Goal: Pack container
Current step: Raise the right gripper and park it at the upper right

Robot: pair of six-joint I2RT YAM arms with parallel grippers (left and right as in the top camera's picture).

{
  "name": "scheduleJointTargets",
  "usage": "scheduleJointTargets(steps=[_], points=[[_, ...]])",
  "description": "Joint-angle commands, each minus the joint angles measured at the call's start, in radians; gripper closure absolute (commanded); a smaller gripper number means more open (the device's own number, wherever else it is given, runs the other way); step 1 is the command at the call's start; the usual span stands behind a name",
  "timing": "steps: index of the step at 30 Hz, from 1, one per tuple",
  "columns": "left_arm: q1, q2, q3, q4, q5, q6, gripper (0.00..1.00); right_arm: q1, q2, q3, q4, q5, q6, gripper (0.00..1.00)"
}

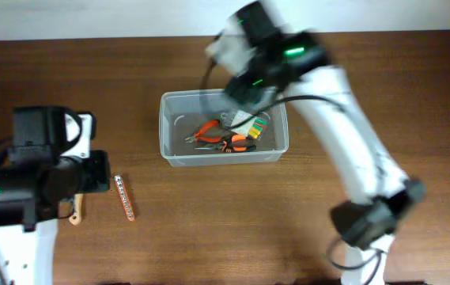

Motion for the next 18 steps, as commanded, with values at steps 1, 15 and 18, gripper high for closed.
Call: scheduleJointTargets(steps=[1, 15, 18], points=[[0.005, 0.034, 0.107, -0.103, -0.044, -0.003, 0.63, -0.15, -0.112, 0.044, -0.079, 0.002, 0.137, 0.01], [0.005, -0.324, -0.083, -0.196, -0.04, -0.148, 0.72, -0.492, -0.188, 0.007, -0.311, -0.11, 0.375, 0.01], [0.005, -0.366, -0.184, -0.149, -0.04, -0.222, 0.71, -0.489, -0.186, 0.005, -0.307, -0.11, 0.376, 0.01]])
